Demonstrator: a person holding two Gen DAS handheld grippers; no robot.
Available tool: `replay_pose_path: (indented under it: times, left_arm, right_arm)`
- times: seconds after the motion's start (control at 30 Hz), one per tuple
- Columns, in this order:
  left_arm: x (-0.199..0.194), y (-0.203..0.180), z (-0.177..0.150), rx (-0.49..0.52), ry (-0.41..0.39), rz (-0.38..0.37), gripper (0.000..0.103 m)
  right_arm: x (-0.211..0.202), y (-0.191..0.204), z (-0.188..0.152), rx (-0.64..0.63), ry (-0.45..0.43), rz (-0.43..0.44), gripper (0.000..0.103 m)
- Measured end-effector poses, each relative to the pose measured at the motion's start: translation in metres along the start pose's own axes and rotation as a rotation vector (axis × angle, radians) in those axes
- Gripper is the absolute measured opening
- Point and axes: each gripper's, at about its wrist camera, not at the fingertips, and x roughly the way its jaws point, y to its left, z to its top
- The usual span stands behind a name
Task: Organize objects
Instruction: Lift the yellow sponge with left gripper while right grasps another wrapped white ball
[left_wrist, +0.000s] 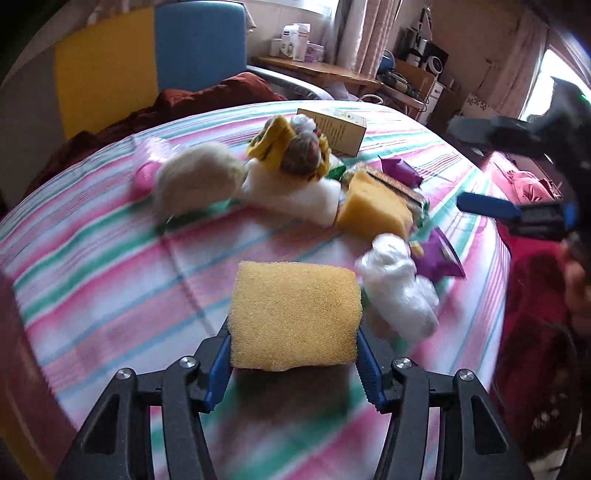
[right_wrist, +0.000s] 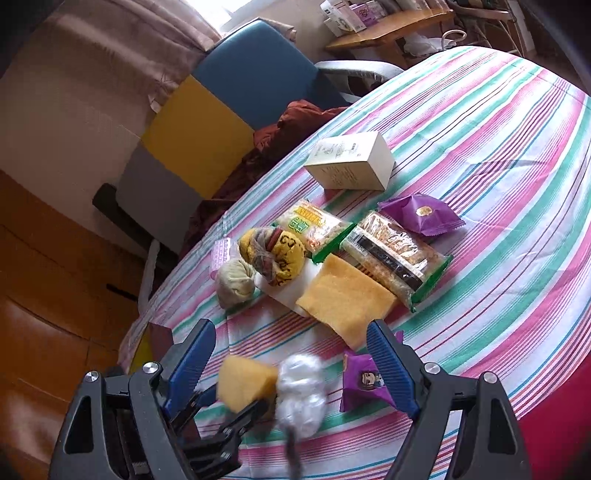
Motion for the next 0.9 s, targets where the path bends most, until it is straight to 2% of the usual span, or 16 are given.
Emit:
replay_pose_path:
  times: [0.23,0.5,0.73,0.9]
  left_arm:
    - [-0.023,-0.009,-0.036,0.000,-0.006,0.014,0.059]
    - [-0.011,-0.010,-0.035,-0.003,0.008,0.034,0.062]
    - [-0.022,-0.009,-0.039,-0.010,-0.014,0.041,0.058]
    - [-0.045,-0.006,-0.045,-0.022,-0.059,0.047,0.058]
  right_arm:
    - [0.008,0.007,-0.003,-0.045,0.041,-0.035,0.085]
    - [0.019,0.028,-0.012,-0.188,0.095,-0.100,0.085]
    - [0.041,0.057,-0.032,-0.361,0.198,-0.163,0.063]
    - [0.055,0.065,-0.039,-0.394,0.238,-0.209,0.054]
